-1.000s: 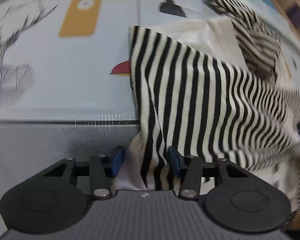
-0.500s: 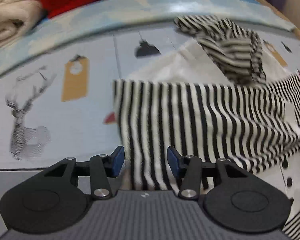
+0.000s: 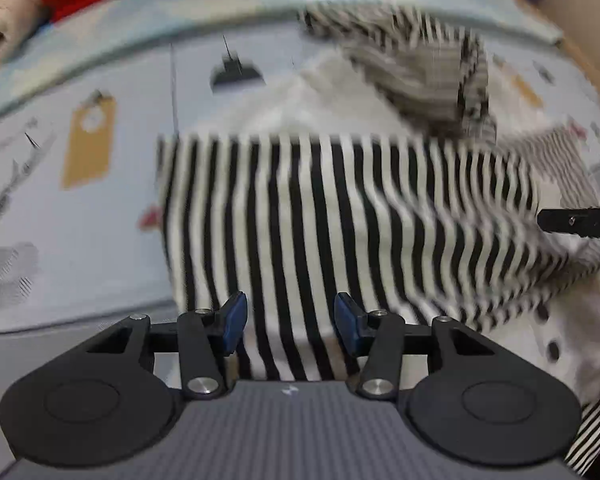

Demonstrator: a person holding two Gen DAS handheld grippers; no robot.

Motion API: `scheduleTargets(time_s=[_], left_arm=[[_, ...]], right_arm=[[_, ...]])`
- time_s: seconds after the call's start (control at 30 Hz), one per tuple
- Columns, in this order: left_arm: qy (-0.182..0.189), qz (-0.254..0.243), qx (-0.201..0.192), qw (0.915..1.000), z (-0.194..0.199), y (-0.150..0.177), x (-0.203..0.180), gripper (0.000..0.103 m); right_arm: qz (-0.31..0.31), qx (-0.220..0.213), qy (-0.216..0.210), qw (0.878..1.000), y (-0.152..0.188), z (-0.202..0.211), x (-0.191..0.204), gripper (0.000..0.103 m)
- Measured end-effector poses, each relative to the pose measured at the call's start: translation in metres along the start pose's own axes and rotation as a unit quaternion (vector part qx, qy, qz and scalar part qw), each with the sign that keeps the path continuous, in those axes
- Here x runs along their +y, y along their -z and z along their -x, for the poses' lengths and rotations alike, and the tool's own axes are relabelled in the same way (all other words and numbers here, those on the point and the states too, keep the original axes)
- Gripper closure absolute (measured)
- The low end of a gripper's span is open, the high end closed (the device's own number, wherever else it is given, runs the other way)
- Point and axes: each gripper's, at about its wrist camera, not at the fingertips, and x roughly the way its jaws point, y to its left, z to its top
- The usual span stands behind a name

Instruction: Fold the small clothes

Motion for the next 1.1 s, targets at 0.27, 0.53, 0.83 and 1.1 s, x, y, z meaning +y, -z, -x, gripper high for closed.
scheduleTargets(time_s=[0.27,0.53,0.83,1.1], left_arm=[[-0.010,-0.004,-0.043,0.9990,0.022,-0.006,0.005,0.045],[-0.025,0.021,-0.156,0.9872,0.063,-0.017,-0.003,0.045],[-0.046,0.033,-0.200,0.9781,0.073,-0.032,-0.011,0.045],[-0.069,0.055,-0.194,0.9770,0.067,-0.039,-0.004,0.045]], right_arm=[[-0.003,0.027,0.040,0.999,0.005,-0.012,-0.002,0.040],[0.001,-0.061,0.014,0.998,-0.010,0.025,0.010,0.041],[-0.017,-0.118,0.004,0.993,-0.021,0.051,-0.001,0.043],[-0.038,-0.140,-0.007,0.989,-0.027,0.062,-0.011,0.053]])
